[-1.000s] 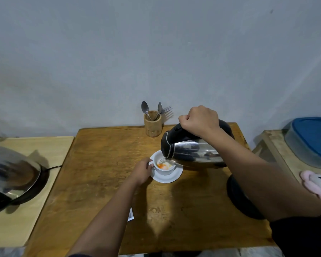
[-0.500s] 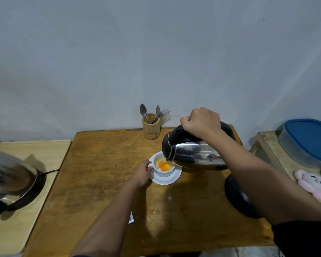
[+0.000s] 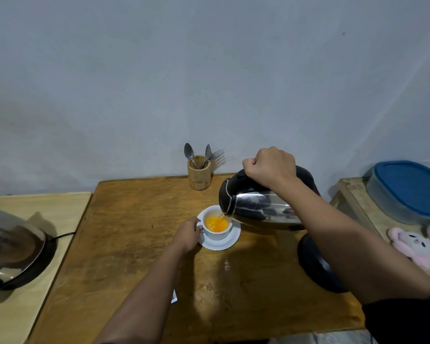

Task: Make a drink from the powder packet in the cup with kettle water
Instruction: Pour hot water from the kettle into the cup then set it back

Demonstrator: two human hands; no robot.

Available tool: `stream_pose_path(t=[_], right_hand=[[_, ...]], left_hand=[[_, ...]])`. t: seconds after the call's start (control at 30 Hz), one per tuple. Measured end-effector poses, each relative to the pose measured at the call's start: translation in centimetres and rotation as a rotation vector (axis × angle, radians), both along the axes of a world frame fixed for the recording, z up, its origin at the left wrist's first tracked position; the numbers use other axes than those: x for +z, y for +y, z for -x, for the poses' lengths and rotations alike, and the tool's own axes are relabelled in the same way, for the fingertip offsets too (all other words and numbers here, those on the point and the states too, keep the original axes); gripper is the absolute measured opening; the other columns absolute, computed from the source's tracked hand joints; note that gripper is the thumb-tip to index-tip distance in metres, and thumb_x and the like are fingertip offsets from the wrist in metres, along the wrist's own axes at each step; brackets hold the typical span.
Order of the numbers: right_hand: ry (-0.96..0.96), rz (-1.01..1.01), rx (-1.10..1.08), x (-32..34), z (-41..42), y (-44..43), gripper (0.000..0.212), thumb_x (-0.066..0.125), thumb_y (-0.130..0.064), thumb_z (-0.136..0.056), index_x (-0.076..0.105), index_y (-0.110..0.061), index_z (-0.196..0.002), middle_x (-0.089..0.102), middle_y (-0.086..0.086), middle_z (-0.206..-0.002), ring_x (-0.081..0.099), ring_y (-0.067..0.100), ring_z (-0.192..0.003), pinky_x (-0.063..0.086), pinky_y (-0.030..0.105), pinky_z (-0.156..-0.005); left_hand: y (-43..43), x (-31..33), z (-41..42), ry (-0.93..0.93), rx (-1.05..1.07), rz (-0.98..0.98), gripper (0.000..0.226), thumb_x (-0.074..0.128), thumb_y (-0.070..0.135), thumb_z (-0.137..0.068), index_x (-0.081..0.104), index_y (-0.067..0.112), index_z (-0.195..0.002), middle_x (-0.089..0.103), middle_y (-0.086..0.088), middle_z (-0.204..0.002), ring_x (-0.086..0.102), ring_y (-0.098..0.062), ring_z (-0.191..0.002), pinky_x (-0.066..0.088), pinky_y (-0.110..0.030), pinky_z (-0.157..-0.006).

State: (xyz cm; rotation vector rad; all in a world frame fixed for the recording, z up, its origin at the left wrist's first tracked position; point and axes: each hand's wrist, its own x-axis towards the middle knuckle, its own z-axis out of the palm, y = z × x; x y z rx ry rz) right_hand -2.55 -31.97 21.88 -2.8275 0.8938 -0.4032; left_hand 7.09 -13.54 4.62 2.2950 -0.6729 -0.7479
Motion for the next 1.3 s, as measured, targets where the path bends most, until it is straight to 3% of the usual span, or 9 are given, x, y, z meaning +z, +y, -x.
stream_pose_path(t=[0.23, 0.53, 0.8, 1.3], right_hand=[[-0.002, 0.012, 0.006, 0.04, 0.27, -0.01, 0.042, 0.043, -0.03, -0.084, 0.038, -0.014, -0.046, 0.035, -0.001, -0.047, 0.033, 0.015, -0.044, 0.027, 0.023, -0.048], [0.003, 0.029, 0.016, 0.1, 0.0, 0.11, 0.042, 0.043, -0.03, -0.084, 0.036, -0.015, -0.046, 0.036, 0.0, -0.048, 0.033, 0.016, -0.045, 0.026, 0.023, -0.048], [0.006, 0.043, 0.023, -0.03, -0.01, 0.19, 0.042, 0.043, -0.03, -0.083, 0.037, -0.014, -0.046, 0.036, 0.0, -0.048, 0.033, 0.016, -0.045, 0.027, 0.024, -0.048], [0.004, 0.051, 0.024, 0.27, 0.51, 0.22, 0.042, 0.043, -0.029, -0.083, 0.035, -0.014, -0.045, 0.035, 0.0, -0.047, 0.032, 0.016, -0.044, 0.025, 0.023, -0.047]], left_hand=[[-0.11, 0.22, 0.09, 0.021, 0.01, -0.008, 0.029, 0.043, 0.015, -0.095, 0.053, 0.006, -0.121, 0.06, -0.019, -0.12, 0.056, -0.031, -0.107, 0.044, -0.034, -0.085], [-0.21, 0.5, 0.24, 0.022, 0.023, -0.031, 0.033, 0.043, 0.016, -0.096, 0.051, 0.005, -0.126, 0.058, -0.018, -0.125, 0.054, -0.031, -0.113, 0.045, -0.038, -0.094], [-0.15, 0.55, 0.34, 0.022, 0.023, -0.035, 0.029, 0.043, 0.015, -0.095, 0.053, 0.006, -0.121, 0.059, -0.019, -0.12, 0.056, -0.031, -0.108, 0.043, -0.033, -0.083], [-0.41, 0.93, 0.39, 0.058, 0.045, -0.055, 0.033, 0.042, 0.016, -0.096, 0.05, 0.006, -0.127, 0.056, -0.017, -0.13, 0.053, -0.03, -0.116, 0.044, -0.038, -0.095]])
